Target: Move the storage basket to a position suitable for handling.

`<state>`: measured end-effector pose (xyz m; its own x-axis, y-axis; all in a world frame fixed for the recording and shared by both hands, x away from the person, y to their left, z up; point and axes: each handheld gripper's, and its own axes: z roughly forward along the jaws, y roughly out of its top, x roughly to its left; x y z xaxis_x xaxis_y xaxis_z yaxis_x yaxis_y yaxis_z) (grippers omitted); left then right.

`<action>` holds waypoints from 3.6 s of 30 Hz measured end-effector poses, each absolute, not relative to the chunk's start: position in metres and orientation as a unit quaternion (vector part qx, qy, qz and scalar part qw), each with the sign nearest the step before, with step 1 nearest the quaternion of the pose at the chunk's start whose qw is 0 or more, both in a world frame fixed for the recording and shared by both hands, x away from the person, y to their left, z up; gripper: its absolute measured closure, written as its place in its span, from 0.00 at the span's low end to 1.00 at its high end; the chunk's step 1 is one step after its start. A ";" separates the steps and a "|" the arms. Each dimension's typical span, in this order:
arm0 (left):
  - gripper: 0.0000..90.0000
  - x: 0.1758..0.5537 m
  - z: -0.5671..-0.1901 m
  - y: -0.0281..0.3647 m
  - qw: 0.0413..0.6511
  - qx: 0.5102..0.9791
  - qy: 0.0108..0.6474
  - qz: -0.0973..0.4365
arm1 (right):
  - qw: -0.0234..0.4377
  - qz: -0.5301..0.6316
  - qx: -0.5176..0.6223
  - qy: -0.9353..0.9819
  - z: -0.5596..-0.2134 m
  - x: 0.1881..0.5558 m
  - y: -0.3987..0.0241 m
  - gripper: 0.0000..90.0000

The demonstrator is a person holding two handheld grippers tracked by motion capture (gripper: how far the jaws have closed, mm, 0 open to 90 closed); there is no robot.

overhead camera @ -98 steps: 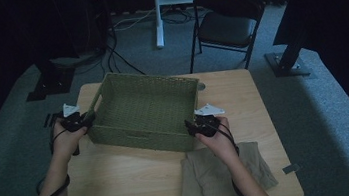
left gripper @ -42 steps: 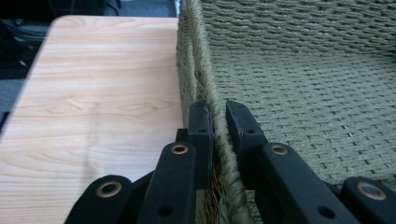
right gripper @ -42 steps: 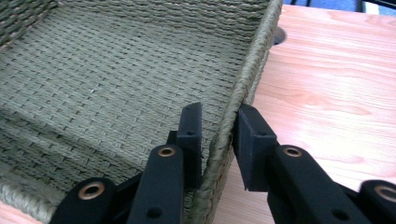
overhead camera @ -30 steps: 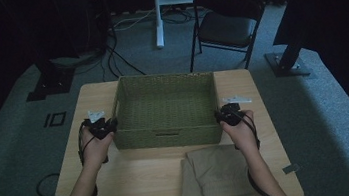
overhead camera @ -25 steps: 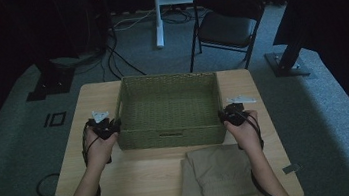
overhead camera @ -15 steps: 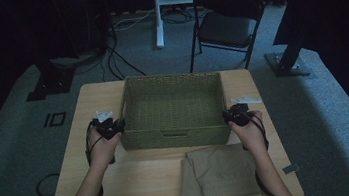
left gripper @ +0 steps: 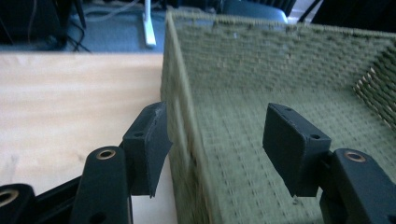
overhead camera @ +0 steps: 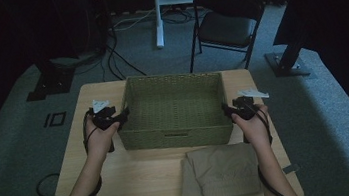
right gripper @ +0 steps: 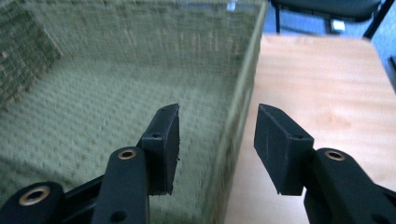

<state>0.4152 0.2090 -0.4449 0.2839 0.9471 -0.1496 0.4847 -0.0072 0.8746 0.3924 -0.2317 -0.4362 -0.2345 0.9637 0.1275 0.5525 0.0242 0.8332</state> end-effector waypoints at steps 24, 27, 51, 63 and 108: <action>0.60 0.438 -0.491 0.206 0.421 0.656 0.583 0.228 | 0.256 0.343 0.611 0.666 -0.478 0.428 -0.220 0.77; 0.72 0.439 -0.489 0.204 0.410 0.663 0.585 0.224 | 0.262 0.336 0.611 0.667 -0.477 0.428 -0.217 0.86; 0.86 0.434 -0.488 0.163 0.379 0.670 0.590 0.243 | 0.262 0.316 0.609 0.678 -0.473 0.438 -0.246 0.88; 0.86 0.434 -0.488 0.142 0.382 0.668 0.592 0.240 | 0.257 0.321 0.612 0.676 -0.473 0.438 -0.269 0.88; 0.85 0.430 -0.488 0.079 0.375 0.683 0.579 0.239 | 0.256 0.320 0.621 0.668 -0.474 0.432 -0.332 0.88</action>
<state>0.4304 0.0788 -0.4880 0.2153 0.9706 -0.1076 0.6124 -0.0484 0.7890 0.4317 -0.3324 -0.4736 -0.0975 0.9936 0.0561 0.6665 0.0234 0.7451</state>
